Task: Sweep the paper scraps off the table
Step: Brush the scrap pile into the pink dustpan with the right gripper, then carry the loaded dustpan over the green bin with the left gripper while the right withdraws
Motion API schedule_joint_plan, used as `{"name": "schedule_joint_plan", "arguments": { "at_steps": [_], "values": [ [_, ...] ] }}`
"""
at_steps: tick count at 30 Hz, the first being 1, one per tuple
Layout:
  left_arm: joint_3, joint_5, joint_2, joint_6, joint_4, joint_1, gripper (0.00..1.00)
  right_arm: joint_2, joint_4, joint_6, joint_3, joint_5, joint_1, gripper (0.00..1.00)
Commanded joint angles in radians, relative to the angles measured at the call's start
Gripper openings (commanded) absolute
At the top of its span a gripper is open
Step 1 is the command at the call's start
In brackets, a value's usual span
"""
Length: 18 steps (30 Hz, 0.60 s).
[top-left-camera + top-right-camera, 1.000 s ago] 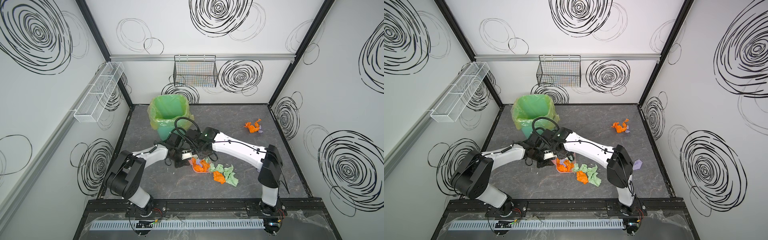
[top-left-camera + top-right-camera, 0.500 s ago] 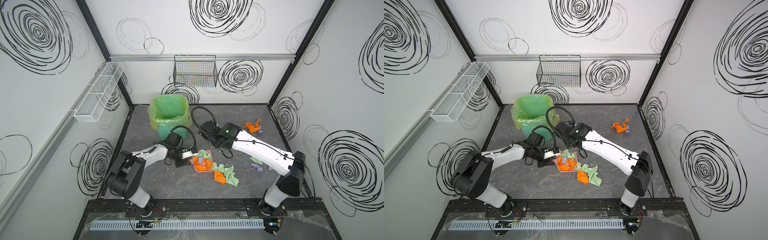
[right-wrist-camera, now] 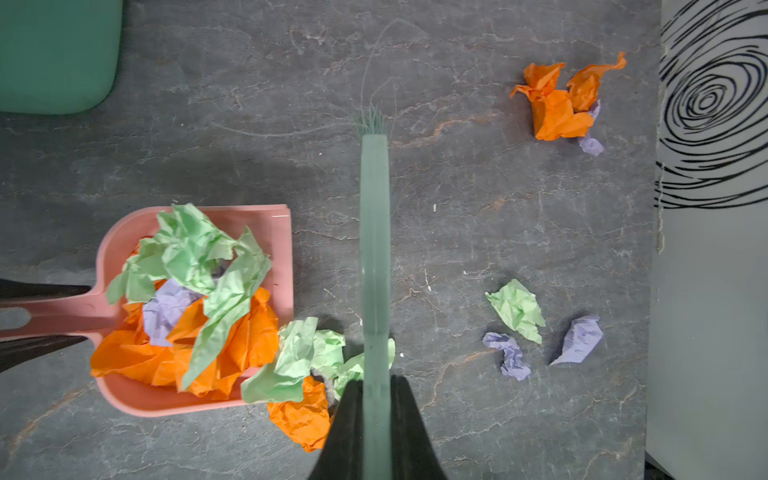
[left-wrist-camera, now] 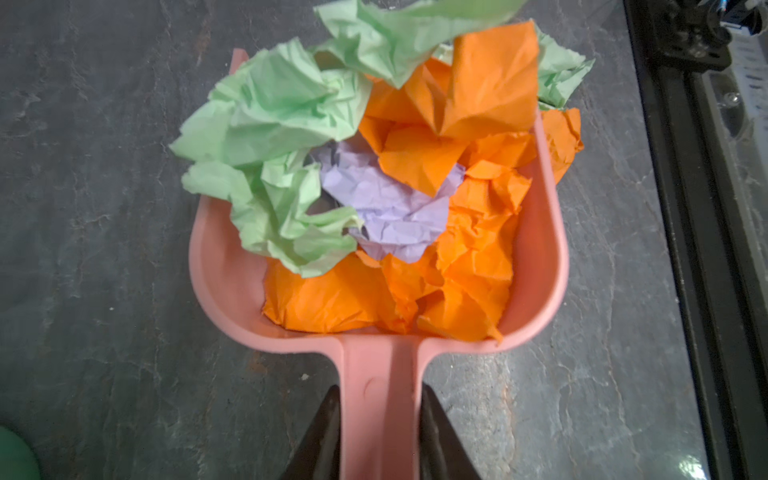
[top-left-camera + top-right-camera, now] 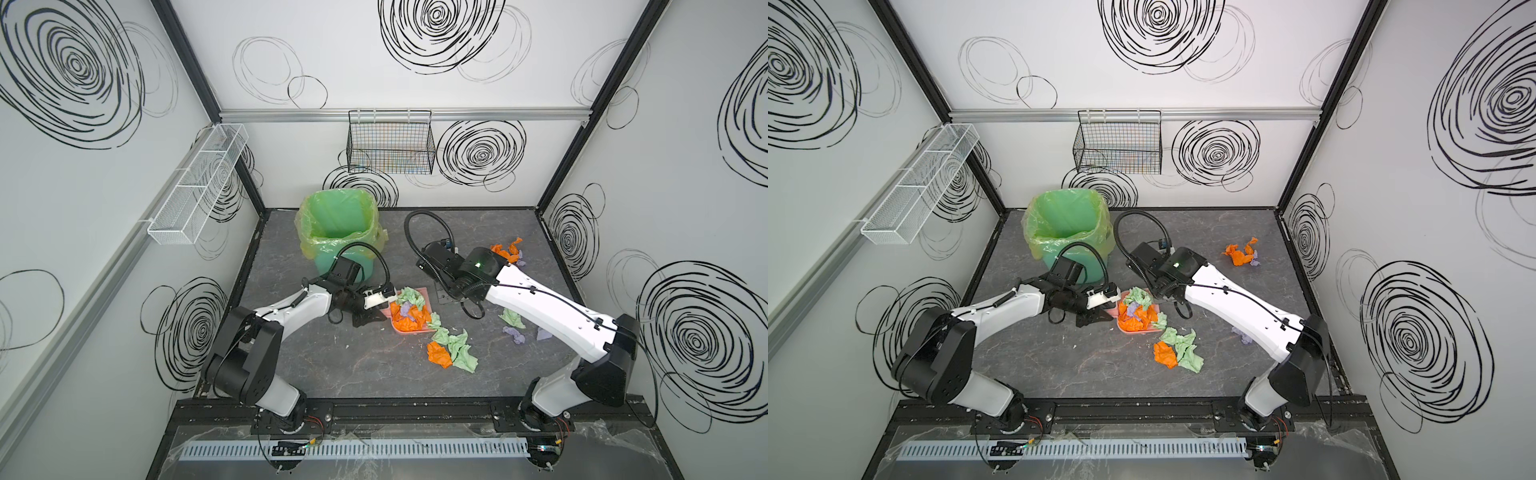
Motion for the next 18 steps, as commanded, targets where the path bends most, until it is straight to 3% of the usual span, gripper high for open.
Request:
{"name": "schedule_joint_plan", "arguments": {
  "at_steps": [1, 18],
  "values": [
    [0.042, 0.047, -0.032, 0.008, -0.05, 0.009, 0.0, -0.045, -0.008, 0.015, -0.037, 0.047, -0.034, 0.0],
    [0.411, 0.001, -0.105, 0.199, -0.523, 0.084, 0.0, -0.214, 0.12, -0.087, -0.274, -0.006, -0.203, 0.0]
  ]
}}
